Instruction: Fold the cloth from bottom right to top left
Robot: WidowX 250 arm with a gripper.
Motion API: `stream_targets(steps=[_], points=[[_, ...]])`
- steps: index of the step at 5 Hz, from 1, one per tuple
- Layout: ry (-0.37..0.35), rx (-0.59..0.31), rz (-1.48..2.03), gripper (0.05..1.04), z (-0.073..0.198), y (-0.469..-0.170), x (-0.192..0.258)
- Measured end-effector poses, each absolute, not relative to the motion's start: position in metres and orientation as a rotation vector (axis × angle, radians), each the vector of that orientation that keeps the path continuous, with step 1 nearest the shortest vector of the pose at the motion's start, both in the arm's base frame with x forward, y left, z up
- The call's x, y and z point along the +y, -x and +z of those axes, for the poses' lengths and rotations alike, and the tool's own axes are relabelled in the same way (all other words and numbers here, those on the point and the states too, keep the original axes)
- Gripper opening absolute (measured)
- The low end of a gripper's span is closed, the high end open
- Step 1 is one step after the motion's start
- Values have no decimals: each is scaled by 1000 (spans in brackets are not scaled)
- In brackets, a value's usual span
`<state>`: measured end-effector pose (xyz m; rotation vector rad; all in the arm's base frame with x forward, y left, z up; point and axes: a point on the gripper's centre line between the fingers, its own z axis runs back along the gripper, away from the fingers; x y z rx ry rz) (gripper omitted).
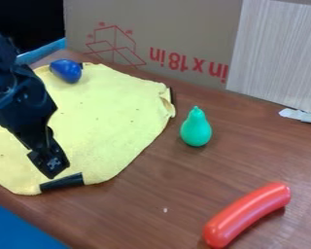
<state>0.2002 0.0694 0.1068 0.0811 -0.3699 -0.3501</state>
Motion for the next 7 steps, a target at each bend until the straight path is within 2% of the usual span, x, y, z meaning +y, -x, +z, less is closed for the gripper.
stream_targets(steps=[1,6,7], points=[[-58,-331,-408,1000,99,-201,68],[-86,-317,-494,1000,77,-199,67],[-96,-307,-505,970,70,-200,66]])
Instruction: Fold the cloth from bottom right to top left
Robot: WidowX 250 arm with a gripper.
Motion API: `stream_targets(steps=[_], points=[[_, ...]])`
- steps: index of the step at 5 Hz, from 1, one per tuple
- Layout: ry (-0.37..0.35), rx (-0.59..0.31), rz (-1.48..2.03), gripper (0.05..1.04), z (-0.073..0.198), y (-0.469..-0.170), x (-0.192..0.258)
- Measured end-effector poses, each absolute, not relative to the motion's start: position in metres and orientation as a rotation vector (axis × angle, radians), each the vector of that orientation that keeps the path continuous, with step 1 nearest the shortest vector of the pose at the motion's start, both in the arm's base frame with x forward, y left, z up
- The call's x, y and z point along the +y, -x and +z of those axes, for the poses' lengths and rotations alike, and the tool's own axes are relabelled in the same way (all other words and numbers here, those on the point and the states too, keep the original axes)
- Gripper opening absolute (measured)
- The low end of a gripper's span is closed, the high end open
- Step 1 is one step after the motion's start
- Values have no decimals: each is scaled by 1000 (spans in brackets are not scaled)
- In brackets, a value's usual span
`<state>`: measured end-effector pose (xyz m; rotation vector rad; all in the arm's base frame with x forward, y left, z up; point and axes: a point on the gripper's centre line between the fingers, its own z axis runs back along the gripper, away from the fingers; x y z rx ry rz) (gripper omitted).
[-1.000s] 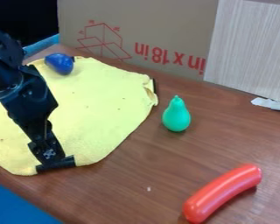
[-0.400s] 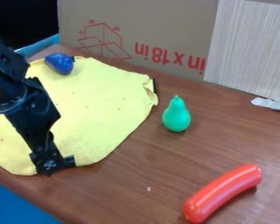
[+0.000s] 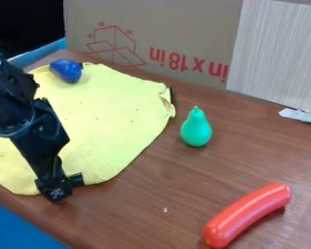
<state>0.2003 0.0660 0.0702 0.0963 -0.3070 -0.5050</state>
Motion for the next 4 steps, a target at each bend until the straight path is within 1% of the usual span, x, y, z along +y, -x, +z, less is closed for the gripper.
stream_targets(steps=[2,3,4], points=[[-107,-306,-506,356,65,-200,67],[-92,-306,-517,167,65,-198,65],[-47,-290,-518,68,67,-193,66]])
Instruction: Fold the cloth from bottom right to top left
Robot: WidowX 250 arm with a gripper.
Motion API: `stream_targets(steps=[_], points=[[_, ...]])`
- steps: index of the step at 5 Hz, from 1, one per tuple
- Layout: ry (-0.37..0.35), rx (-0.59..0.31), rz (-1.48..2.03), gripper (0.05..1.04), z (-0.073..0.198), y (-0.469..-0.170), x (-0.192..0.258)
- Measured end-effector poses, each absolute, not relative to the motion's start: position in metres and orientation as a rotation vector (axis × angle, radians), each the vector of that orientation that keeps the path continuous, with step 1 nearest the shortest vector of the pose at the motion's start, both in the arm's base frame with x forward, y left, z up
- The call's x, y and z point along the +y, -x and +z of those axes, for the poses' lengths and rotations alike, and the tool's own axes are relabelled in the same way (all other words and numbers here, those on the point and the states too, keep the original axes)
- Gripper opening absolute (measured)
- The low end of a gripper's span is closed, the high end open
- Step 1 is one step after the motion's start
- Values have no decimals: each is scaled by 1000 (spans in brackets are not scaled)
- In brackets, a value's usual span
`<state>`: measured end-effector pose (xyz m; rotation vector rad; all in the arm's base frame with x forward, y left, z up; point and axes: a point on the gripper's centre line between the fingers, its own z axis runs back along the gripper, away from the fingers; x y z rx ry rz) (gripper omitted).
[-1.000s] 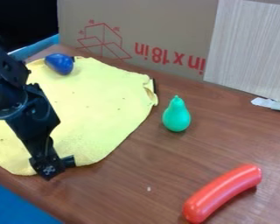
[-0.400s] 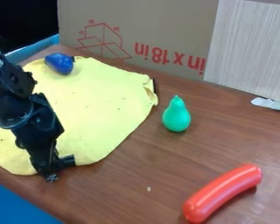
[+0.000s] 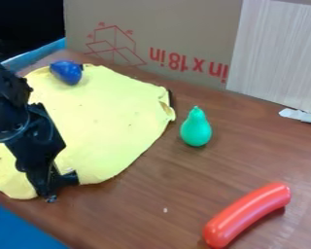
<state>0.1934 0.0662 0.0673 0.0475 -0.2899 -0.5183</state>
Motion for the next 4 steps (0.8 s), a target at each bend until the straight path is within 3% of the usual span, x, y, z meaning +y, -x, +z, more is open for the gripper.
stream_targets(steps=[2,4], points=[[-21,-295,-519,58,95,-210,87],[-90,-257,-583,58,112,-241,121]])
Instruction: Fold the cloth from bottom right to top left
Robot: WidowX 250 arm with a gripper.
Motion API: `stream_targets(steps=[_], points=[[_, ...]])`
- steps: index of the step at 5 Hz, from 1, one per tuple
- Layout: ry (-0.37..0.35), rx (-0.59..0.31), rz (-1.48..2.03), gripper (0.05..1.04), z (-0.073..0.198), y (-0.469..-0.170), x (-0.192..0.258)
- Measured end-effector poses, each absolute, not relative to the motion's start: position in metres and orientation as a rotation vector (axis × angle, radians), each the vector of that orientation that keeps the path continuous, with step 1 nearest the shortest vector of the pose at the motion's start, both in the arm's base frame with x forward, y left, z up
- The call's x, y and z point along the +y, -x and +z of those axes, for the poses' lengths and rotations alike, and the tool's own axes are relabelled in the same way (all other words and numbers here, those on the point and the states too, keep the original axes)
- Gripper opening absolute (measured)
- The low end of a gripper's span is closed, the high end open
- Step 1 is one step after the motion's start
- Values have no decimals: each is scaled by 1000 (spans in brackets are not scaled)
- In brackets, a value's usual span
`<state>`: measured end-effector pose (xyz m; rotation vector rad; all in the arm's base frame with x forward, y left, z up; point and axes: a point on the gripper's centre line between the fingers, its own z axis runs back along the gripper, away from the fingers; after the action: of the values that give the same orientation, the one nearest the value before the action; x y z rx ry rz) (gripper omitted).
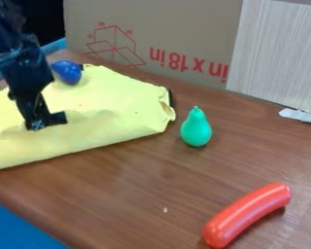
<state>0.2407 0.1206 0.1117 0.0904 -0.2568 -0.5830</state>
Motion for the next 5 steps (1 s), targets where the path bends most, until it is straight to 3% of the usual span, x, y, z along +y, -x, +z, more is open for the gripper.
stream_targets(steps=[2,5], points=[[-111,-238,-685,58,112,-272,146],[-67,-275,-603,58,136,-320,186]])
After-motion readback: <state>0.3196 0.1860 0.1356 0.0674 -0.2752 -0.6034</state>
